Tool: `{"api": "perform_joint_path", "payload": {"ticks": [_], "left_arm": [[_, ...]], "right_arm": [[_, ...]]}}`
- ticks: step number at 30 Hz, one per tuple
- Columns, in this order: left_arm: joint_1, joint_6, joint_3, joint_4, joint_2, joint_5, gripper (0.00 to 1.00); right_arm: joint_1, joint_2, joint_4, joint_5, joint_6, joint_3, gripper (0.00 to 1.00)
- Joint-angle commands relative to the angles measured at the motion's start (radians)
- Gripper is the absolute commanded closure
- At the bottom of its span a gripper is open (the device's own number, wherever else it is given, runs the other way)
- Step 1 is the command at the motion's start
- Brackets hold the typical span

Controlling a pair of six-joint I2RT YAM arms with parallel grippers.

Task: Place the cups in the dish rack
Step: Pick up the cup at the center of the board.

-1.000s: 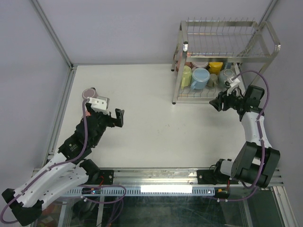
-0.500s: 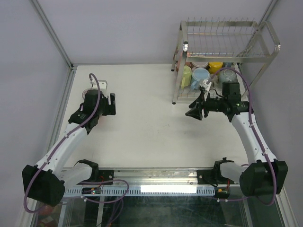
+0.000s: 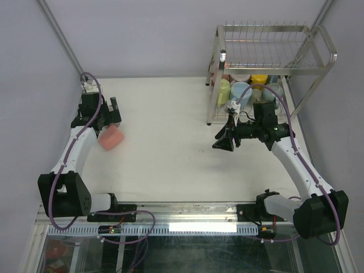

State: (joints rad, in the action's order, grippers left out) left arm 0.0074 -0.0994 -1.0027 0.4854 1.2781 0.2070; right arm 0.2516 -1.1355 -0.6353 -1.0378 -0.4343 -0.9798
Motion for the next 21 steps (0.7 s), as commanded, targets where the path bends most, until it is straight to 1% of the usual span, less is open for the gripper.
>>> {"api": "perform_joint_path", "payload": {"ticks": [1, 5, 9, 14, 21], "left_arm": [[0.096, -0.01, -0.106, -0.104, 0.081, -0.154, 0.01], [0.137, 0.018, -0.182, -0.102, 0.219, -0.196, 0.01], [0.164, 0.04, -0.233, -0.102, 0.308, -0.242, 0.01], [0.175, 0.062, -0.313, -0.063, 0.416, -0.292, 0.01], [0.174, 0.077, -0.369, -0.035, 0.507, -0.258, 0.01]], "right_arm": [[0.004, 0.036, 0.036, -0.039, 0.021, 0.004, 0.44], [0.005, 0.054, 0.035, -0.038, 0.014, 0.011, 0.44], [0.005, 0.063, 0.032, -0.034, 0.006, 0.012, 0.43], [0.005, 0.059, 0.028, -0.033, -0.005, 0.013, 0.43], [0.005, 0.048, 0.023, -0.037, -0.009, 0.011, 0.43]]}}
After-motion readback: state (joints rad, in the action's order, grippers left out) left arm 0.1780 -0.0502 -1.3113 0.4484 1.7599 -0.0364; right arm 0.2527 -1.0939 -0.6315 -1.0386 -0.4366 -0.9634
